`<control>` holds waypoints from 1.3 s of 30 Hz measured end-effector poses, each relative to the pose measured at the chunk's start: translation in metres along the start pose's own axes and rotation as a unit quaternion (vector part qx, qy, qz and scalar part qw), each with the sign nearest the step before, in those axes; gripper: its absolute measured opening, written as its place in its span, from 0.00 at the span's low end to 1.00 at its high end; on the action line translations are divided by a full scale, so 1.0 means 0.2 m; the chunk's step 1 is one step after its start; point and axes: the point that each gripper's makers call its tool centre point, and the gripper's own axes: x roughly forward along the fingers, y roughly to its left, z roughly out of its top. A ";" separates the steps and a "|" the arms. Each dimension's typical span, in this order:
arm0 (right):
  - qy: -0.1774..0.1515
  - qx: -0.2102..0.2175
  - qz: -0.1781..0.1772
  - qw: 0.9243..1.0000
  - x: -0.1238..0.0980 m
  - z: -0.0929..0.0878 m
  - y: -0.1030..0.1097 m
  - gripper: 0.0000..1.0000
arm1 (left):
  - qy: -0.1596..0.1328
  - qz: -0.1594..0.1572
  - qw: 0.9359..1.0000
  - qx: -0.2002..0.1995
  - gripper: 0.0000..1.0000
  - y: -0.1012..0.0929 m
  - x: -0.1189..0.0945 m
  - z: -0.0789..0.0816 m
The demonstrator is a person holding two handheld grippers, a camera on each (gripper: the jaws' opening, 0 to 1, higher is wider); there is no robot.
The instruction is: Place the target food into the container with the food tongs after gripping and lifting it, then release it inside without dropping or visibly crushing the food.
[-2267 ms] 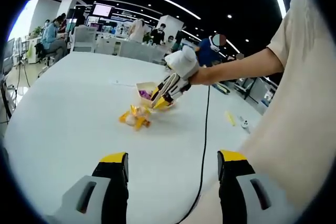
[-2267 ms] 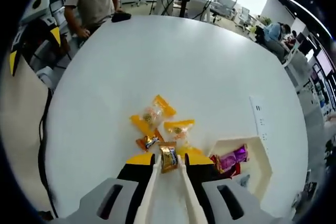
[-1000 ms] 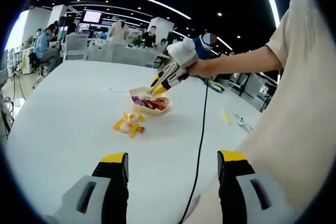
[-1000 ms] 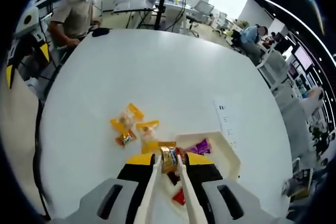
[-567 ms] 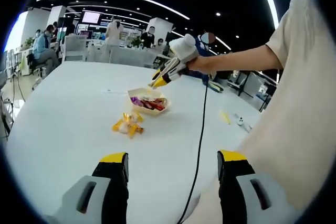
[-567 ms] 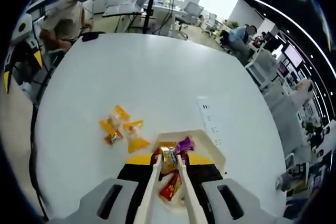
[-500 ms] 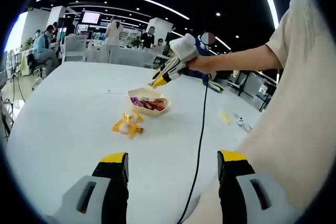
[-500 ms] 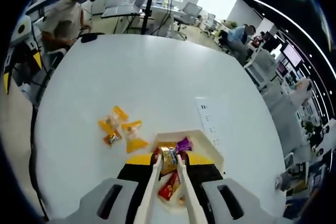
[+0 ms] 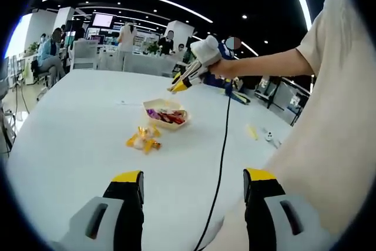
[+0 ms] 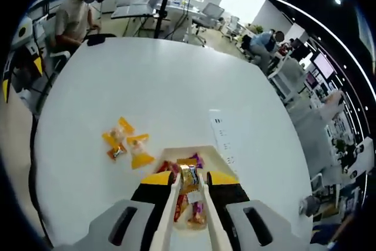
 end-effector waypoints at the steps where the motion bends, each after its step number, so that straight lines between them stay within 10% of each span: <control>1: -0.001 -0.002 -0.002 1.000 0.00 0.01 -0.01 0.22 | 0.000 0.000 1.000 0.000 0.69 0.00 0.00 0.00; 39: -0.001 0.002 -0.032 0.999 -0.09 0.00 -0.20 0.22 | -0.002 -0.003 1.000 0.009 0.69 -0.01 0.01 0.03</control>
